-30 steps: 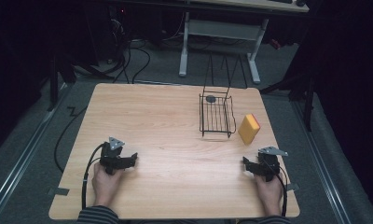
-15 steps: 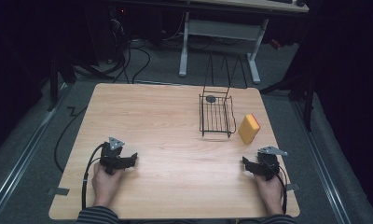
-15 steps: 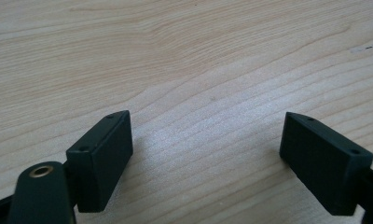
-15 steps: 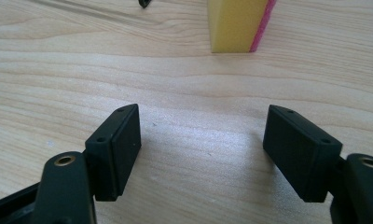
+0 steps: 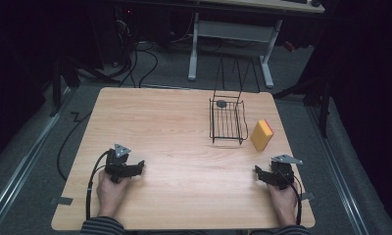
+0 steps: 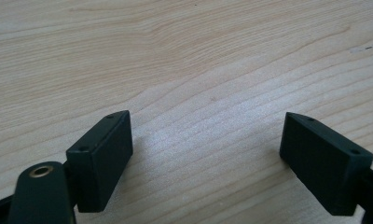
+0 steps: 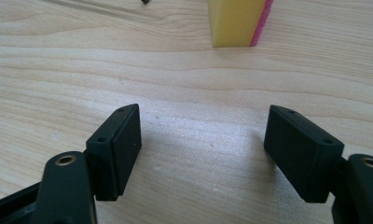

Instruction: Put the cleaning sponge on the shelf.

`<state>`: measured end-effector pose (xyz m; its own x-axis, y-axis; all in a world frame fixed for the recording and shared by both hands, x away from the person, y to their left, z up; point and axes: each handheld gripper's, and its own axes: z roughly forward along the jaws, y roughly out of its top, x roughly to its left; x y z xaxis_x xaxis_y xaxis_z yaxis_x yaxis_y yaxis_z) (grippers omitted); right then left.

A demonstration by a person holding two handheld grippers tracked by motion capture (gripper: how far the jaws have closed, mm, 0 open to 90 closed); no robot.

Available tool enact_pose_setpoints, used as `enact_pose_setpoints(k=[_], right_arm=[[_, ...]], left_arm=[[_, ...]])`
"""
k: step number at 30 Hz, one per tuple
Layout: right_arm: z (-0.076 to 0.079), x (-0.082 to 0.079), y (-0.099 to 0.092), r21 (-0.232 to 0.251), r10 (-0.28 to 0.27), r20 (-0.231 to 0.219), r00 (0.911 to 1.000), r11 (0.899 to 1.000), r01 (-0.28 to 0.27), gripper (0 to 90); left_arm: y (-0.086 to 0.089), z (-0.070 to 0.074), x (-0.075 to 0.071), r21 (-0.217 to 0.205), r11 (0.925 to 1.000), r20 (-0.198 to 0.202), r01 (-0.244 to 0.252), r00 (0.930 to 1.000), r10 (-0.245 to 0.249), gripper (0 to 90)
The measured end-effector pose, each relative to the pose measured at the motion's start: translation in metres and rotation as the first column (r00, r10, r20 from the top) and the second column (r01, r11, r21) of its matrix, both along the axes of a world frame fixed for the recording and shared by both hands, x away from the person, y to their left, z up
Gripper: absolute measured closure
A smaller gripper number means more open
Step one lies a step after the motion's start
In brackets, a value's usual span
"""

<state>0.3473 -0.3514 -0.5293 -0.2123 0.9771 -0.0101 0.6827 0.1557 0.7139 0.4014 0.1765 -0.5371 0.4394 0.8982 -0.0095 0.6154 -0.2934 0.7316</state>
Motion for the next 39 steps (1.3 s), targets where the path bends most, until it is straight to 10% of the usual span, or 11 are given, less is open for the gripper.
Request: enact_pose_setpoints(k=[23, 39], right_arm=[[0.023, -0.018, -0.015, 0.125, -0.016, 0.087, 0.9960, 0.992, 0.005, 29.5], [0.062, -0.010, -0.016, 0.102, 0.003, 0.175, 0.9845, 0.995, -0.021, 29.5]], left_arm=[[0.000, 0.000, 0.000, 0.000, 1.0000, 0.000, 0.000, 1.0000, 0.000, 17.7], [0.000, 0.000, 0.000, 0.000, 1.0000, 0.000, 0.000, 1.0000, 0.000, 17.7]])
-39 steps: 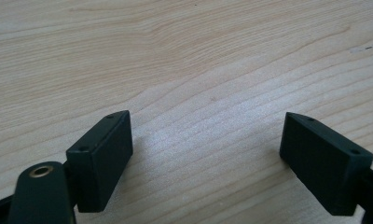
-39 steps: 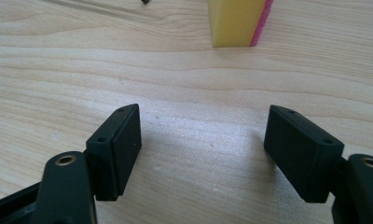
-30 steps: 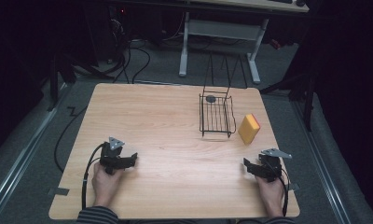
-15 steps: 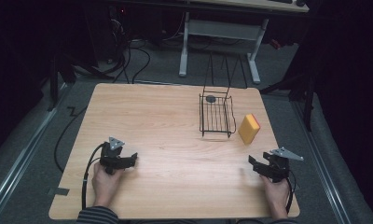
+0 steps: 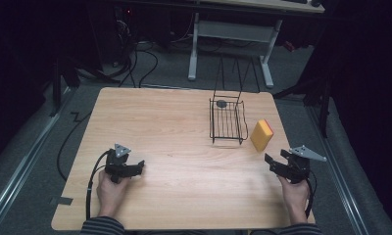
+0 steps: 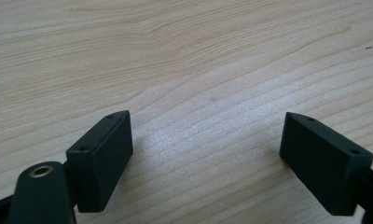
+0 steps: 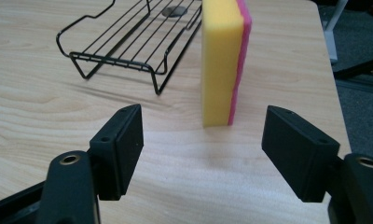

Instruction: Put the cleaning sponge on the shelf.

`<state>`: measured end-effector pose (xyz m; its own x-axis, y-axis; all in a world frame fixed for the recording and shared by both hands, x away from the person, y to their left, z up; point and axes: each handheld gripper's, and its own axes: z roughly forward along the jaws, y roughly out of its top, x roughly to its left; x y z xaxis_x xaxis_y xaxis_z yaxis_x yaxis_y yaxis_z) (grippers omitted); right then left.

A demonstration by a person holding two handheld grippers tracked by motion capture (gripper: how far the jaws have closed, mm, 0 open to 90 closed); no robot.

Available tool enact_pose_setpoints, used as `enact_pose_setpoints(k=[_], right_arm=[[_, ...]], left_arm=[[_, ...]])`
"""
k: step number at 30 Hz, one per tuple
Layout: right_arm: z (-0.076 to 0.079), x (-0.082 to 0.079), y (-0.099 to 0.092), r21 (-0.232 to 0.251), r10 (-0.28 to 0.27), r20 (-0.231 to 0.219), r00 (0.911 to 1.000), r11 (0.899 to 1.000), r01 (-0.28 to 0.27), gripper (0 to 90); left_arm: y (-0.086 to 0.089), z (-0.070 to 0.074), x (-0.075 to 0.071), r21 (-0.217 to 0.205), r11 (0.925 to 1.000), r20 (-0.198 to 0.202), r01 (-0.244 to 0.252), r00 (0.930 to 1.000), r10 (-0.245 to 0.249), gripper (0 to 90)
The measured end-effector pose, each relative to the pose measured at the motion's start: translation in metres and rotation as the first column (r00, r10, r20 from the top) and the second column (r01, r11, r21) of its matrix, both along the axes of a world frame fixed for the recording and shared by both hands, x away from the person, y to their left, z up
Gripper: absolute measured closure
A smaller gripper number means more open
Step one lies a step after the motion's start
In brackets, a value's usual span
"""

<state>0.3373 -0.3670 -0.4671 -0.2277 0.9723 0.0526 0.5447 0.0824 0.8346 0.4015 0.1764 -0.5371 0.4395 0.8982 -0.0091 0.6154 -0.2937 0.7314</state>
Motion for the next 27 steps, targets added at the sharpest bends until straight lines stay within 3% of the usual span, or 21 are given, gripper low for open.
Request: enact_pose_setpoints(k=[14, 27], right_arm=[[0.028, 0.014, -0.001, 0.005, -0.003, 0.055, 0.9985, 1.000, 0.003, 29.7], [0.041, 0.029, -0.004, 0.005, -0.018, 0.072, 0.9972, 1.000, 0.018, 29.5]], left_arm=[[0.000, 0.000, 0.000, 0.000, 1.0000, 0.000, 0.000, 1.0000, 0.000, 17.7], [0.000, 0.000, 0.000, 0.000, 1.0000, 0.000, 0.000, 1.0000, 0.000, 17.7]])
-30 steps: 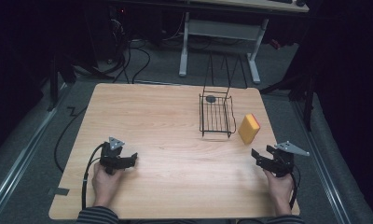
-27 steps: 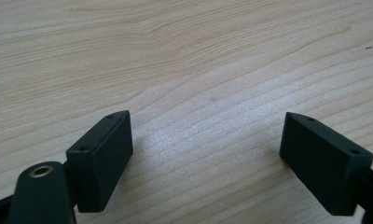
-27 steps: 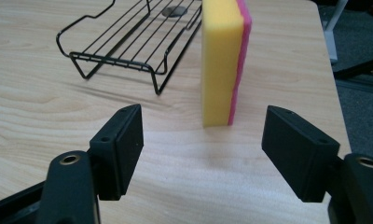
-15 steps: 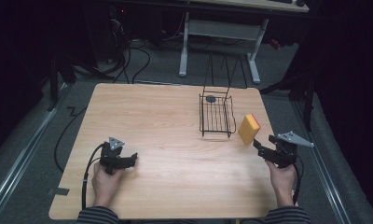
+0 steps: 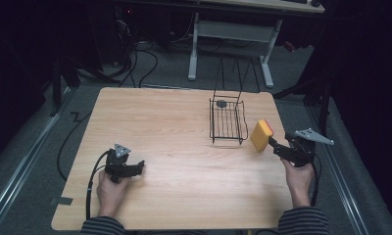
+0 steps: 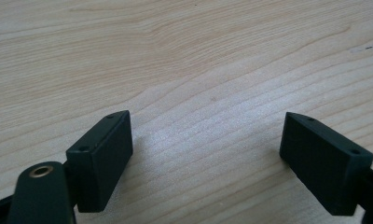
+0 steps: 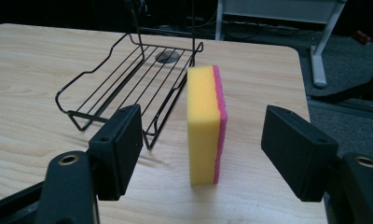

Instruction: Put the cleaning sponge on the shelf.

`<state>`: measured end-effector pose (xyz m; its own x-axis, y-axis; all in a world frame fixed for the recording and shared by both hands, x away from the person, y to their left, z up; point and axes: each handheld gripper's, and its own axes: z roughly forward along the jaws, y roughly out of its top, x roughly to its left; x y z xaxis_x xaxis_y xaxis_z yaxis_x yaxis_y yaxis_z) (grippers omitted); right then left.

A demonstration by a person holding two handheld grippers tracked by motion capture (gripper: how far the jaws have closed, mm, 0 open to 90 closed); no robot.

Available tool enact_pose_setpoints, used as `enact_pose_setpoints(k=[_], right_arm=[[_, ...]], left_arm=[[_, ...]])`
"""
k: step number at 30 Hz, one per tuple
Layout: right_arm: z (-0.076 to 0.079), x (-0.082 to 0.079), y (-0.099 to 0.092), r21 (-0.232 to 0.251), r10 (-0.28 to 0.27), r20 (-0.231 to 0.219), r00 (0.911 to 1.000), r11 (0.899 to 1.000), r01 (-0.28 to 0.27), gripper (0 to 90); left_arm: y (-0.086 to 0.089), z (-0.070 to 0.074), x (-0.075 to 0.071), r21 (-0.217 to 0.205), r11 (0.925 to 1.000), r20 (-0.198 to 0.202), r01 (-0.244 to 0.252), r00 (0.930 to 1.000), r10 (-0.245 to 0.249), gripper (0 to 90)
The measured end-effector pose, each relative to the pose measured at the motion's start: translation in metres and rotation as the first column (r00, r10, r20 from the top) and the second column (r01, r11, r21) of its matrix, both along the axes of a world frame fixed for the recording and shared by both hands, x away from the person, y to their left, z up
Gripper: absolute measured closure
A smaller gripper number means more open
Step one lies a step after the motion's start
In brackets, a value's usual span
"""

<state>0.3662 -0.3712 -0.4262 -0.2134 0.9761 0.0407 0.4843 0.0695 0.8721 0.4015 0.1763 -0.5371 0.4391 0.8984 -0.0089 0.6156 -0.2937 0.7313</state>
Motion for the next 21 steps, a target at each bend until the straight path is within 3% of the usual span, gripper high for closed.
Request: enact_pose_setpoints(k=[11, 21], right_arm=[[0.006, 0.017, 0.004, -0.020, -0.009, -0.002, 1.0000, 1.000, 0.009, 28.9], [-0.004, 0.036, 0.009, -0.021, -0.020, -0.035, 0.9992, 1.000, 0.019, 29.2]], left_arm=[[0.000, 0.000, 0.000, 0.000, 1.0000, 0.000, -0.001, 1.0000, 0.001, 17.7], [0.000, 0.000, 0.000, 0.000, 1.0000, 0.000, 0.000, 1.0000, 0.000, 17.6]])
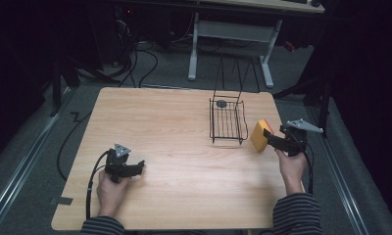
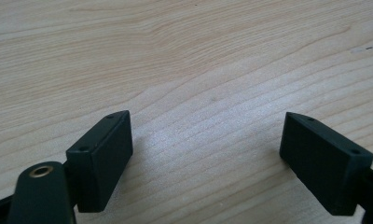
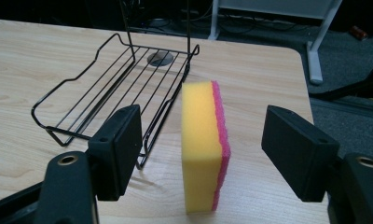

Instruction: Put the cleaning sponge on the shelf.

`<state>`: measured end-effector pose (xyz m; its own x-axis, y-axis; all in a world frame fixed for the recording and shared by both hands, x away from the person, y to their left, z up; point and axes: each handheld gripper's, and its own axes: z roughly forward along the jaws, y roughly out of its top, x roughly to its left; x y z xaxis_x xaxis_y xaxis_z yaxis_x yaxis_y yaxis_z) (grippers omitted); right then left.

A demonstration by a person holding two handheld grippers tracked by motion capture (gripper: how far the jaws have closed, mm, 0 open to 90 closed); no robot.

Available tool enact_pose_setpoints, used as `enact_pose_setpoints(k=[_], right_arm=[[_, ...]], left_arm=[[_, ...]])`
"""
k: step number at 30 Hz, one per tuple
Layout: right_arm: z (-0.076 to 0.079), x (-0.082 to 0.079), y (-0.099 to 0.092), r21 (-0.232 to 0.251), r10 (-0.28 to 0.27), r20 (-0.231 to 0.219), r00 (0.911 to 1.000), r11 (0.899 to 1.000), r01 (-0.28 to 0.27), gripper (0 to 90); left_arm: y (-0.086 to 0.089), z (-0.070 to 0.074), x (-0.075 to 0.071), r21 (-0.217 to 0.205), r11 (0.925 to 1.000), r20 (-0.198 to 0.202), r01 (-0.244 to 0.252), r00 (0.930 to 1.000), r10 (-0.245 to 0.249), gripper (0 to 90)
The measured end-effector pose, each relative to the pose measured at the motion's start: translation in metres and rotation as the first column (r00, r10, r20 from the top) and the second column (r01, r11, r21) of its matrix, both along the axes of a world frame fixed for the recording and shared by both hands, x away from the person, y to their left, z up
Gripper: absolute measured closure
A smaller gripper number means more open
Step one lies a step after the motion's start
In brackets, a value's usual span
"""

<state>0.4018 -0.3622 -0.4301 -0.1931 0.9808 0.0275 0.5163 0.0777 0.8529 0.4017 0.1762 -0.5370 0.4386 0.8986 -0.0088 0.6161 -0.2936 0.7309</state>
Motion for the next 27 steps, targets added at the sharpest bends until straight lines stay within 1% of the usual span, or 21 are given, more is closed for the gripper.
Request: enact_pose_setpoints(k=[1, 8, 10, 12, 13, 16, 19, 26, 27], right_arm=[[-0.003, 0.003, 0.000, 0.004, -0.001, -0.006, 1.0000, 1.000, 0.001, 29.2], [-0.009, 0.011, -0.001, 0.021, -0.011, -0.019, 0.9998, 1.000, 0.012, 29.9], [-0.013, 0.015, -0.001, 0.031, -0.017, -0.036, 0.9992, 0.999, 0.018, 30.1], [-0.014, 0.016, -0.002, 0.028, -0.017, -0.038, 0.9991, 0.999, 0.018, 30.2], [-0.017, 0.019, -0.001, 0.028, -0.022, -0.052, 0.9984, 0.999, 0.024, 30.3], [-0.020, 0.021, 0.000, 0.030, -0.024, -0.058, 0.9980, 0.999, 0.026, 30.4], [-0.023, 0.024, 0.001, 0.029, -0.024, -0.074, 0.9970, 0.999, 0.026, 30.6], [-0.032, 0.030, 0.002, 0.022, -0.025, -0.082, 0.9964, 0.999, 0.027, 30.7], [-0.034, 0.031, 0.002, 0.025, -0.027, -0.089, 0.9957, 0.999, 0.029, 30.7]], left_arm=[[0.000, 0.000, 0.000, 0.000, 1.0000, 0.000, 0.000, 1.0000, 0.000, 17.7], [0.000, 0.000, 0.000, 0.000, 1.0000, 0.000, 0.000, 1.0000, 0.000, 17.7], [0.000, 0.000, 0.000, 0.000, 1.0000, 0.000, 0.000, 1.0000, 0.000, 17.6], [0.000, 0.000, 0.000, 0.000, 1.0000, 0.000, 0.000, 1.0000, 0.000, 17.7], [0.000, 0.000, 0.000, 0.000, 1.0000, 0.000, 0.000, 1.0000, 0.000, 17.6], [0.000, 0.000, 0.000, 0.000, 1.0000, 0.000, 0.000, 1.0000, 0.000, 17.6], [0.000, 0.000, 0.000, 0.000, 1.0000, 0.000, -0.001, 1.0000, 0.001, 17.6], [0.000, 0.000, 0.000, 0.000, 1.0000, 0.000, 0.000, 1.0000, 0.000, 17.6], [0.000, 0.000, 0.000, 0.000, 1.0000, 0.000, 0.000, 1.0000, 0.000, 17.6]])
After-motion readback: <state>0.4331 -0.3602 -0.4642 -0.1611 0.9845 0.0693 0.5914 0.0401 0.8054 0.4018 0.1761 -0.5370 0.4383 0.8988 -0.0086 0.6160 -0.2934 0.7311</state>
